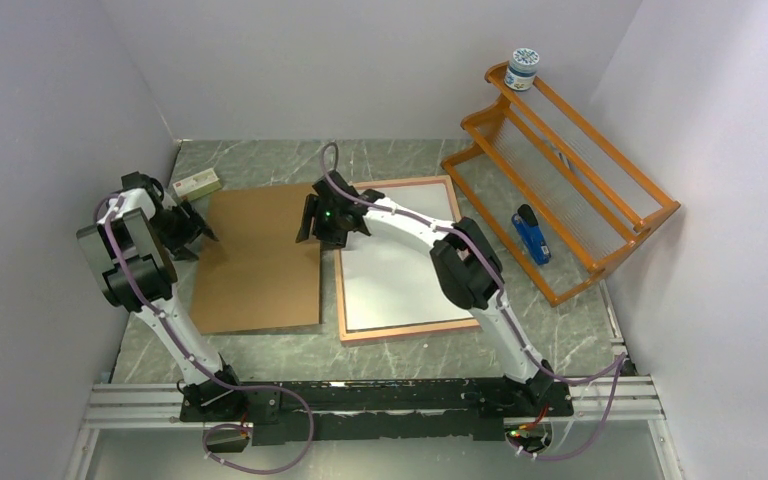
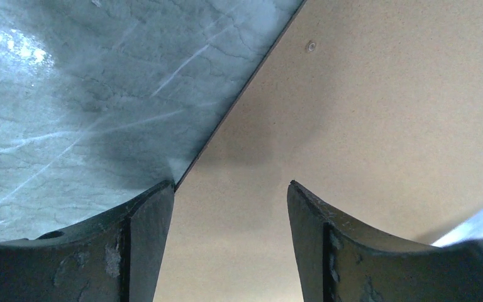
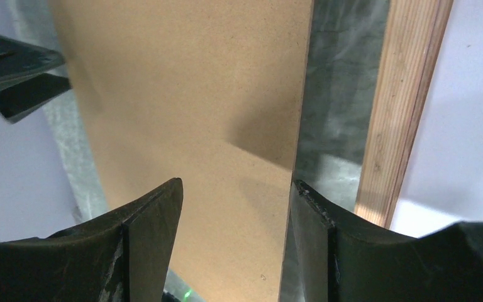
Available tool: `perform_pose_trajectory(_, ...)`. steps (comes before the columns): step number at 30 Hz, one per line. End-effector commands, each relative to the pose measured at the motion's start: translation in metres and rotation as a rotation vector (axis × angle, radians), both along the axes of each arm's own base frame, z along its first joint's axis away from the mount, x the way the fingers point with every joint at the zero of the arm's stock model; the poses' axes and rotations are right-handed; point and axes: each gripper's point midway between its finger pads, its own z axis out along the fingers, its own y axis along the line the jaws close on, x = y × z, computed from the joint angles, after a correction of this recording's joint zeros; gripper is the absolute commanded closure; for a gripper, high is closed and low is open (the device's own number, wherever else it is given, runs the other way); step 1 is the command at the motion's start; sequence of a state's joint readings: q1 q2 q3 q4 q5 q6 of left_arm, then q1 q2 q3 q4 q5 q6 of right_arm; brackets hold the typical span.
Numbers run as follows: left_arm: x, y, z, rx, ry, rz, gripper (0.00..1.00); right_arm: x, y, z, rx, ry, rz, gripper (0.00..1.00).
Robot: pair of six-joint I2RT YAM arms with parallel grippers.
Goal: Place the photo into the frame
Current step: Move the photo frame item to the center of the board, then turn over the photo frame item at the center of the board.
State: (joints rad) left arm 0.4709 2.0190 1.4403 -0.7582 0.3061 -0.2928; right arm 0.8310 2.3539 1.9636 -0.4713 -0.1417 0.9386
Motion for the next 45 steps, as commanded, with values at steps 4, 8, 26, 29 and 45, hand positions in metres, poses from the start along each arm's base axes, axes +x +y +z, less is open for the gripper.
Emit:
perform_pose_trajectory(4, -0.002, -0.052, -0.013, -0.24, 0.024, -0.026, 0.3, -0.006, 0.039, 0.131, 0.367, -0.173, 0.065, 0.35)
perform_pose_trajectory(8, -0.002, -0.068, -0.011, -0.311, -0.007, -0.045, 0.3, 0.007, 0.017, 0.115, 0.325, -0.159, -0.004, 0.36)
perform_pose_trajectory(26, -0.01, -0.1, -0.021, -0.349, 0.013, -0.109, 0.3, 0.041, -0.069, 0.046, 0.119, -0.124, -0.197, 0.43)
perform_pose_trajectory(29, -0.01, -0.094, -0.023, -0.31, 0.025, -0.1, 0.3, 0.041, -0.081, 0.037, 0.063, -0.117, -0.216, 0.41)
perform_pose_trajectory(45, -0.01, -0.087, -0.026, -0.265, 0.035, -0.081, 0.27, 0.038, -0.068, 0.035, 0.122, -0.068, -0.13, 0.37)
